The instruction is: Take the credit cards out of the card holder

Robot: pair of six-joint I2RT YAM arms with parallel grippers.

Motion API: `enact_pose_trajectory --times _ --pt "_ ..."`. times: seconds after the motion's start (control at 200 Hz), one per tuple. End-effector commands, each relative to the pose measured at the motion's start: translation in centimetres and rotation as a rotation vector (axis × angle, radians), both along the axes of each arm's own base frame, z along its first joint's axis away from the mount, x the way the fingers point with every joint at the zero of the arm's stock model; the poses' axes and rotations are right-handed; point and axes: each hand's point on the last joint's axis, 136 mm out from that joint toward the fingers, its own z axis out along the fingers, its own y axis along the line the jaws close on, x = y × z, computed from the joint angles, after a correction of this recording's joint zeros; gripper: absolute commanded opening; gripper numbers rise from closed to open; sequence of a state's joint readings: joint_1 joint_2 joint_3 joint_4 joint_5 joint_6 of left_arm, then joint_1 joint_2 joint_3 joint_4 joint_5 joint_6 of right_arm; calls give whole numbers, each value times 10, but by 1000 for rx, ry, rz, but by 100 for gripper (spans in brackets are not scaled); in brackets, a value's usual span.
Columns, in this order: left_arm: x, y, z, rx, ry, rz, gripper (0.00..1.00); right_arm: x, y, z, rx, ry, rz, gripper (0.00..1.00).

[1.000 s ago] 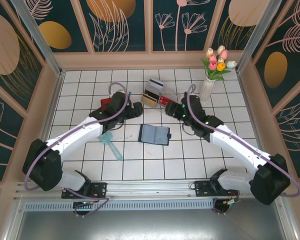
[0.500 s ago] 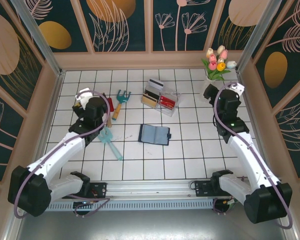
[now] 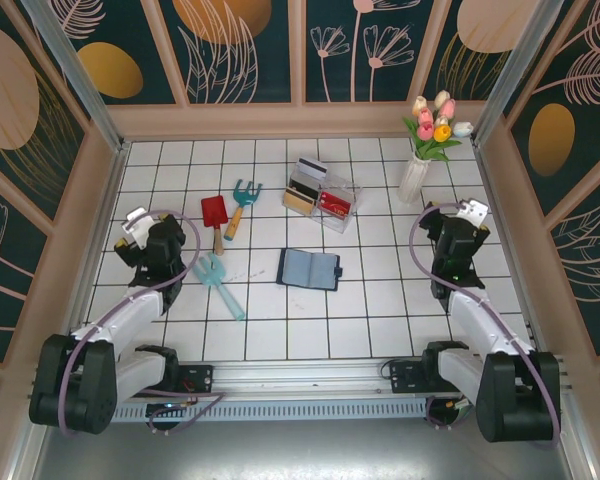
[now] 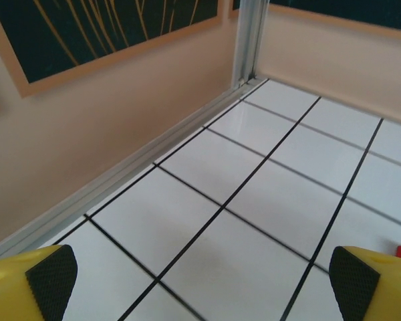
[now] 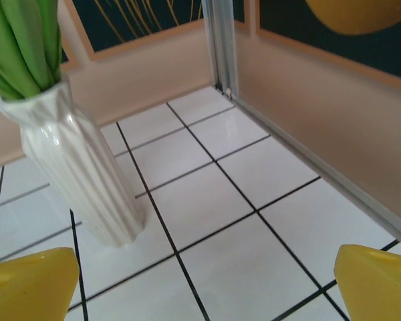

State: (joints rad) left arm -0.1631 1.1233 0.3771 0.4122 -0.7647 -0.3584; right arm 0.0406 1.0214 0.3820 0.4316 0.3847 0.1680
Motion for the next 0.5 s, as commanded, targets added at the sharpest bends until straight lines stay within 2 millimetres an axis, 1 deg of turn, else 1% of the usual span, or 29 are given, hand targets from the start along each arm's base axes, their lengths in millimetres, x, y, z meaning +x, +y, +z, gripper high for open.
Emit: enact_pose_trajectory --times 0.0,0.17,0.26,0.305,0.415,0.455,0.495 --pt "3 4 12 38 -70 -13 99 4 6 -3 -36 -65 60 99" --pt "2 5 5 94 -116 -70 99 3 9 -22 -56 -95 82 99" --pt "8 -2 -2 87 -115 -132 99 6 15 -28 -67 -105 121 99" --pt "10 -8 -1 85 -137 -169 99 8 19 -29 -84 -117 151 99" --pt "18 -30 8 117 -193 -322 99 12 29 -26 -120 -149 215 99" --pt "19 -34 11 133 -208 -348 99 15 33 -26 -129 -149 235 99" --pt "19 -34 13 141 -222 -352 99 18 35 -26 -132 -145 251 99"
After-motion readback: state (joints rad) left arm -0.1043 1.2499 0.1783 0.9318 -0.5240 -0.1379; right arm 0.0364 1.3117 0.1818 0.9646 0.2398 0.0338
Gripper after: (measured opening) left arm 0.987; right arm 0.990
